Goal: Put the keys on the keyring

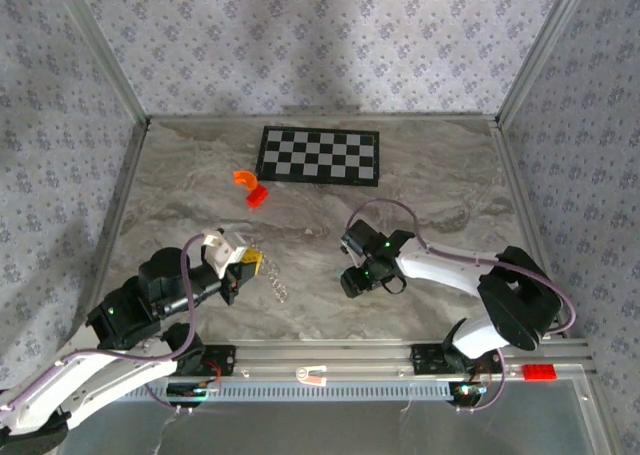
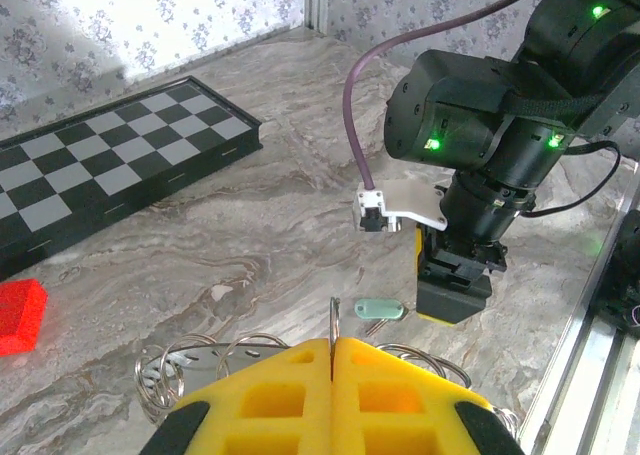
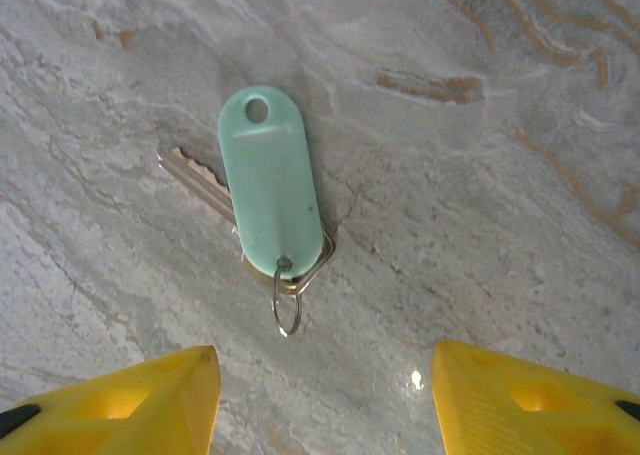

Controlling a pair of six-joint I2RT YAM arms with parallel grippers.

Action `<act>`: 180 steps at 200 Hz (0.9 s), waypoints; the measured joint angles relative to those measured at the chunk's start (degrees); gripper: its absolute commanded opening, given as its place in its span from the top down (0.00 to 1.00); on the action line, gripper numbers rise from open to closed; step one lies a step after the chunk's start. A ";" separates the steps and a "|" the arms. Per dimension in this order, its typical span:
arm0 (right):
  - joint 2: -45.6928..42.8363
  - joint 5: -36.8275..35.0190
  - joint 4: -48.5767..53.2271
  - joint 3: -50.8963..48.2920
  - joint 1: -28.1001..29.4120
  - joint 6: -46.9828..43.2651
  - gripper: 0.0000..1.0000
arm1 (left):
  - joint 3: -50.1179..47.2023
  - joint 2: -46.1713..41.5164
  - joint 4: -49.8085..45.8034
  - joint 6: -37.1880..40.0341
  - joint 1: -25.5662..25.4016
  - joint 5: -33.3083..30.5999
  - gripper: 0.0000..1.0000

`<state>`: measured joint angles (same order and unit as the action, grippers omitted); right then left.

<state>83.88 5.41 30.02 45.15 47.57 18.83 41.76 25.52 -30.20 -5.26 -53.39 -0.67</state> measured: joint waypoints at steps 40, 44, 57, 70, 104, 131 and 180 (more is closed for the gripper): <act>0.46 0.17 -3.80 -0.61 0.02 -0.26 0.58 | -0.37 0.00 0.39 0.00 0.00 -0.02 1.00; 0.61 0.15 -4.07 -0.59 0.02 -0.22 0.59 | -0.44 0.02 0.39 -0.02 0.00 0.00 1.00; 1.27 0.15 -4.55 -0.61 0.02 -0.37 0.62 | -0.59 0.04 0.39 0.00 0.00 -0.02 1.00; 1.70 0.15 -4.83 -0.61 0.02 -0.39 0.64 | -0.68 0.04 0.39 0.00 0.00 -0.02 1.00; 1.81 0.11 -4.98 -0.61 0.02 -0.66 0.74 | -0.68 0.04 0.39 -0.02 0.00 0.00 1.00; 1.88 -0.11 -4.94 -0.59 0.04 -1.25 0.81 | -0.68 0.04 0.39 -0.02 0.00 0.00 1.00; 2.71 -0.37 -3.48 0.52 0.55 -2.23 0.94 | -0.68 0.04 0.39 -0.02 0.00 0.17 1.00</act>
<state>86.59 5.04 26.55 45.67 48.12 16.60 41.08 25.56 -29.80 -5.28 -53.39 -0.49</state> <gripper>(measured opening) 0.085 0.047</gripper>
